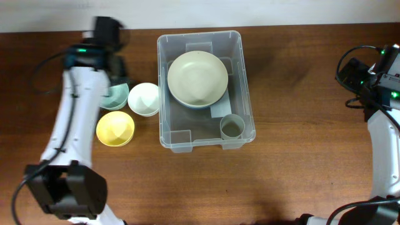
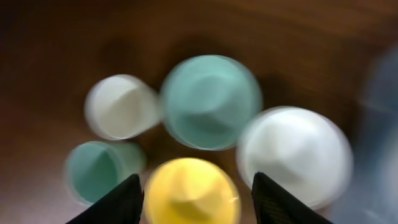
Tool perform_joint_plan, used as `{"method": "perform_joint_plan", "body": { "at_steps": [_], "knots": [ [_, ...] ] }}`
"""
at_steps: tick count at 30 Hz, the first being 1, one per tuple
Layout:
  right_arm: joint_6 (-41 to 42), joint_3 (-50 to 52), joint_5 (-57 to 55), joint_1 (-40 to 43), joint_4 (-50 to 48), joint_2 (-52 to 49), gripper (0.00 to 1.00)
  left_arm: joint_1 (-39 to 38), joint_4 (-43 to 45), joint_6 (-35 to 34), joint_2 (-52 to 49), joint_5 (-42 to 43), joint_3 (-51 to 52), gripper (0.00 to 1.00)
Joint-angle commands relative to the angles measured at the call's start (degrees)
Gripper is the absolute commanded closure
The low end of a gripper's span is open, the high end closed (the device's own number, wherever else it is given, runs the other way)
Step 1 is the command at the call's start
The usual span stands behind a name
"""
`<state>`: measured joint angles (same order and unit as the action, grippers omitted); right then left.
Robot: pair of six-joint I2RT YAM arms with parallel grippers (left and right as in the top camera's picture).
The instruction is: Pack container
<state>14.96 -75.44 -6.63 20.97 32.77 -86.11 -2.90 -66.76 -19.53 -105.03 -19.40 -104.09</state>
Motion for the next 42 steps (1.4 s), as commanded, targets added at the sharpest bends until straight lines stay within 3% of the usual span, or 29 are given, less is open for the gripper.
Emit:
{"method": "perform_joint_plan", "body": {
  "at_steps": [1,6,13,19,42],
  "knots": [
    [0.1,-0.6,-0.5,0.1,-0.1,0.3,0.01,5.7,-1.4,-3.3,0.2,0.7,-0.9,0.42],
    [0.1,-0.6,-0.5,0.1,-0.1,0.3,0.01,13.6,-3.6,-6.6,0.0,0.8,-0.4,0.41],
    [0.1,-0.6,-0.5,0.1,-0.1,0.3,0.01,17.4,0.5,-6.6,0.0,2.7,4.3,0.4],
    [0.1,-0.6,-0.5,0.1,-0.1,0.3,0.01,18.3,9.6,-6.6,0.0,2.7,11.1,0.19],
    [0.1,-0.6,-0.5,0.1,-0.1,0.3,0.01,21.8,29.1,-7.5,-0.2,3.2,26.6,0.19]
  ]
}}
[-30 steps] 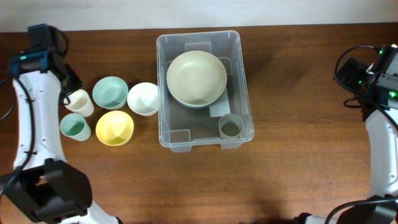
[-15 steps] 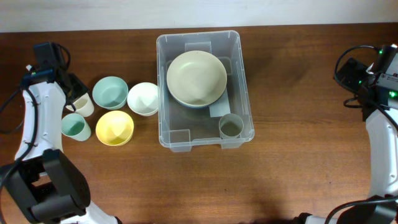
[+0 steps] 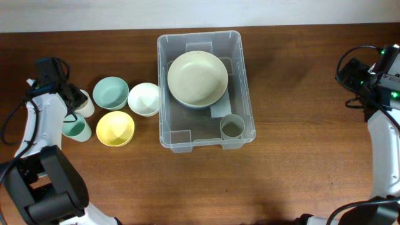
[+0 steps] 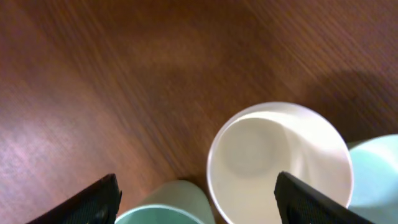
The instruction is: Pack container
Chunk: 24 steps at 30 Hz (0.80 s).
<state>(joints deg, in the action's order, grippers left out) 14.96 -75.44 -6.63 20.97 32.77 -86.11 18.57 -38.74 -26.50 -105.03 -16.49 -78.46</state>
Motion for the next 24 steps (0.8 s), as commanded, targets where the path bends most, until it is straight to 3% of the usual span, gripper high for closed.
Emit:
{"method": "perform_joint_plan", "body": {
  "at_steps": [1,17,24],
  "knots": [
    [0.1,-0.6,-0.5,0.1,-0.1,0.3,0.01,0.3,1.5,-0.5,-0.3,0.3,1.0,0.2],
    [0.1,-0.6,-0.5,0.1,-0.1,0.3,0.01,0.3,1.5,-0.3,-0.2,0.8,1.0,0.22],
    [0.1,-0.6,-0.5,0.1,-0.1,0.3,0.01,-0.5,0.8,8.9,3.0,5.2,0.8,0.25]
  ]
}}
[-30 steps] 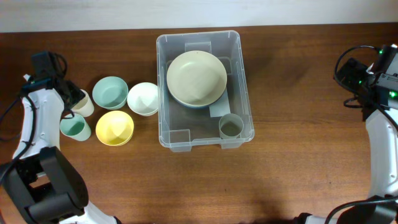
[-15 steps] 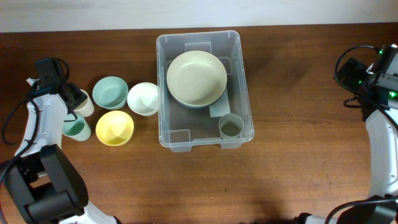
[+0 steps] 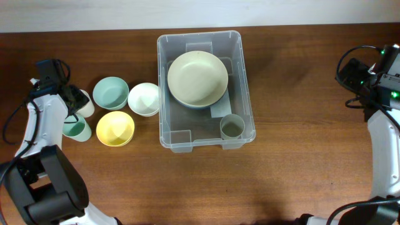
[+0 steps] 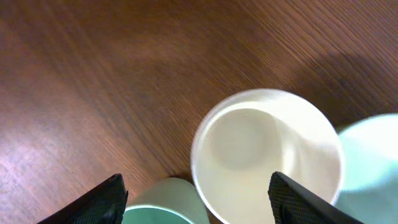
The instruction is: Pack container
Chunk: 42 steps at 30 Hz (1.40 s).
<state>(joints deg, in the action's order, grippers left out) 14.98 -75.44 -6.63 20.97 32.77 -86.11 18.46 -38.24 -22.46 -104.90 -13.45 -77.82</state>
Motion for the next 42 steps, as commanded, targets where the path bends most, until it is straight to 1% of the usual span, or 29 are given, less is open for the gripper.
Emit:
{"method": "perform_joint_plan", "body": {
  "at_steps": [1,6,13,17,26,29,36,42],
  "knots": [
    [0.0,-0.6,-0.5,0.1,-0.1,0.3,0.01,-0.7,0.4,5.5,3.3,2.2,0.2,0.25],
    [0.0,-0.6,-0.5,0.1,-0.1,0.3,0.01,-2.0,1.2,7.5,4.7,2.8,0.2,0.25],
    [0.0,-0.6,-0.5,0.1,-0.1,0.3,0.01,-4.8,4.0,17.1,4.6,8.3,0.2,0.25],
    [0.0,-0.6,-0.5,0.1,-0.1,0.3,0.01,-6.4,5.2,20.7,4.5,8.6,0.2,0.25],
    [0.0,-0.6,-0.5,0.1,-0.1,0.3,0.01,-6.7,6.6,20.9,3.5,8.5,0.2,0.27],
    [0.0,-0.6,-0.5,0.1,-0.1,0.3,0.01,-6.7,6.5,20.9,1.9,8.5,0.2,0.29],
    [0.0,-0.6,-0.5,0.1,-0.1,0.3,0.01,-6.7,6.7,20.9,-3.0,8.5,0.2,0.29],
    [0.0,-0.6,-0.5,0.1,-0.1,0.3,0.01,-6.7,7.6,20.8,-4.8,7.6,0.2,0.34]
  ]
}}
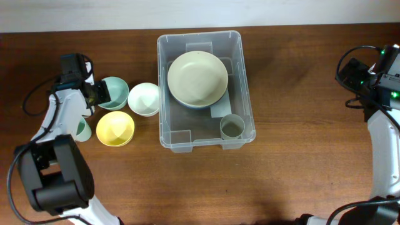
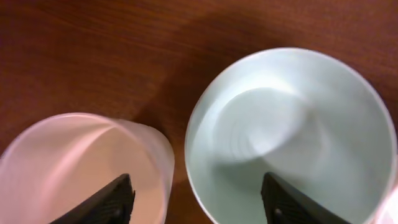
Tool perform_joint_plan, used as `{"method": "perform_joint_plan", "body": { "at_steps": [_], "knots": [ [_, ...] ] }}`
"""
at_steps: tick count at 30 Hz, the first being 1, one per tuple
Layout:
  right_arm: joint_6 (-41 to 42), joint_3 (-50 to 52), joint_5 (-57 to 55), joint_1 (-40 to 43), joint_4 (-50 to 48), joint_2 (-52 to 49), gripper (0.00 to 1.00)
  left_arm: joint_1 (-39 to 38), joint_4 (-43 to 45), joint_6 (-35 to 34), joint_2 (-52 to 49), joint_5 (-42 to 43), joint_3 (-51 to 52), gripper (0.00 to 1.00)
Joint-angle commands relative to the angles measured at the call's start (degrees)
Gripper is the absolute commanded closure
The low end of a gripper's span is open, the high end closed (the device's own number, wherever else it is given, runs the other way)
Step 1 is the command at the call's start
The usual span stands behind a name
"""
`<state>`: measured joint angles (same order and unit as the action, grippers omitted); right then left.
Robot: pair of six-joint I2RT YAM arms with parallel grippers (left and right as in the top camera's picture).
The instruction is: Pack container
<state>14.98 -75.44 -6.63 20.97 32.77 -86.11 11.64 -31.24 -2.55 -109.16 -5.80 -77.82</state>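
Note:
The clear plastic container (image 1: pixel 164 119) holds a large cream bowl (image 1: pixel 197 78) and a grey-green cup (image 1: pixel 232 126). Left of it stand a white bowl (image 1: pixel 144 99), a yellow bowl (image 1: pixel 115 128) and a teal bowl (image 1: pixel 114 92). My left gripper (image 2: pixel 199 202) is open low over them. Its left finger is inside a white cup (image 2: pixel 74 162) and its right finger is over the teal bowl (image 2: pixel 292 130). A teal cup (image 1: pixel 79 130) peeks out beside the left arm. The right gripper (image 1: pixel 356 69) sits far right; its jaws do not show.
The dishes outside the container stand close together, the white cup nearly touching the teal bowl. Bare wooden table (image 1: pixel 300 162) lies between the container and the right arm. A pale wall edge runs along the back.
My left gripper has shifted right from being centred over the white cup. It now straddles the cup's right wall and the teal bowl's left rim. The dishes stand where they were.
My left gripper was first open behind the bowls near the container, looking down on all of them. Then it stood at the far left over the white cup and stayed there. Now it sits between that cup and the teal bowl, still open. The right arm never moved.

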Motion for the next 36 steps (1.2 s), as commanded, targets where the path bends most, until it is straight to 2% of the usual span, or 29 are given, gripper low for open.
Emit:
{"method": "perform_joint_plan", "body": {
  "at_steps": [1,4,8,22,25,34,35,36],
  "knots": [
    [0.0,-0.6,-0.5,0.1,-0.1,0.3,0.01,0.1,0.9,0.9,-0.6,-0.2,0.2,0.35],
    [0.0,-0.6,-0.5,0.1,-0.1,0.3,0.01,0.1,1.3,0.9,-0.6,-0.7,0.2,0.39],
    [0.0,-0.6,-0.5,0.1,-0.1,0.3,0.01,0.1,1.5,0.9,-0.6,-0.7,0.2,0.49],
    [0.0,-0.6,-0.5,0.1,-0.1,0.3,0.01,0.1,1.4,0.9,-0.7,-4.5,0.2,0.56],
    [0.0,-0.6,-0.5,0.1,-0.1,0.3,0.01,0.1,1.2,0.9,-0.8,-4.5,0.2,0.61],
    [0.0,-0.6,-0.5,0.1,-0.1,0.3,0.01,0.1,1.3,0.9,-3.9,-4.6,0.2,0.61],
    [0.0,-0.6,-0.5,0.1,-0.1,0.3,0.01,0.1,1.3,0.9,-3.9,-4.6,0.2,0.62],
    [0.0,-0.6,-0.5,0.1,-0.1,0.3,0.01,0.1,1.3,0.9,-3.9,-4.6,0.2,0.68]
  ]
}}
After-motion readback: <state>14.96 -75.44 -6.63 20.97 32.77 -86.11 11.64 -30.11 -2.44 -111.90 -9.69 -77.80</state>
